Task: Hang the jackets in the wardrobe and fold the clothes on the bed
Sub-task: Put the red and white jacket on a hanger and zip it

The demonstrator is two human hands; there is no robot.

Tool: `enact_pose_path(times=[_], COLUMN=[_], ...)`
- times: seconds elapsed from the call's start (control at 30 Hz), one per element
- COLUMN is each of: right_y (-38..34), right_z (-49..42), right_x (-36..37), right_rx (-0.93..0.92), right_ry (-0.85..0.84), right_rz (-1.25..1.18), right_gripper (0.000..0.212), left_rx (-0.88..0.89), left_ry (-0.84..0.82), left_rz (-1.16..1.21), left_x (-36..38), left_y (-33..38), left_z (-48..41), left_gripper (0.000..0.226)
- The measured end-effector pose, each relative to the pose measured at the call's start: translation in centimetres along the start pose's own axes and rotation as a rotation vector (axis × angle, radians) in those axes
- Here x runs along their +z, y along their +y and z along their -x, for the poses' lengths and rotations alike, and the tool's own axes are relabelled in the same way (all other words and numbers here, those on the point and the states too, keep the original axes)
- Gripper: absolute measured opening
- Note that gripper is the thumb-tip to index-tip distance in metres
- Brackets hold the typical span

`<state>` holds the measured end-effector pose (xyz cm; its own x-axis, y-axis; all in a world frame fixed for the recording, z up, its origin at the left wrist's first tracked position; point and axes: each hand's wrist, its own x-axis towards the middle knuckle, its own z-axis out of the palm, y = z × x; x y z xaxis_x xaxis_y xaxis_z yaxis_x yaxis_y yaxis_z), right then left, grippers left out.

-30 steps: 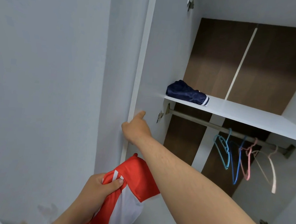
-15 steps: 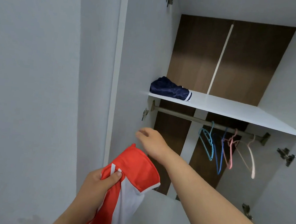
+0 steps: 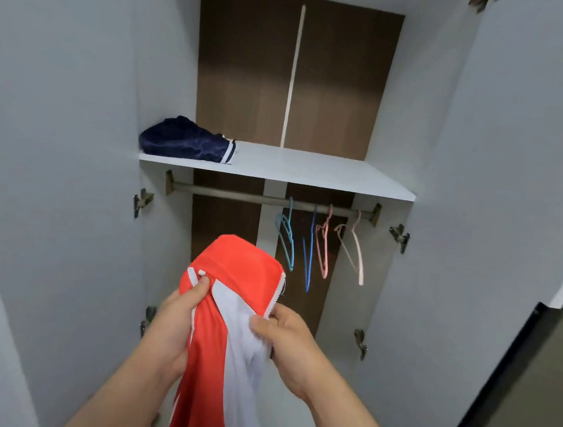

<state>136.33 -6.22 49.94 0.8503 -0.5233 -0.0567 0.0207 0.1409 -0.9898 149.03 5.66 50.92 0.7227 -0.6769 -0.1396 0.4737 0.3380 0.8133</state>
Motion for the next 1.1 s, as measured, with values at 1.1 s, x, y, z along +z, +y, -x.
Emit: enact_pose_path(times=[1.1], right_y=[2.9], right_z=[-22.8], right_x=[-11.4], right_rx=[0.217], right_ry=[0.3], right_rz=[0.053], right_gripper=[0.02], left_rx=[-0.127], left_ry=[0.105], left_rz=[-0.664], left_x=[1.2], left_y=[-11.9], left_z=[-24.7], left_gripper=[0.02])
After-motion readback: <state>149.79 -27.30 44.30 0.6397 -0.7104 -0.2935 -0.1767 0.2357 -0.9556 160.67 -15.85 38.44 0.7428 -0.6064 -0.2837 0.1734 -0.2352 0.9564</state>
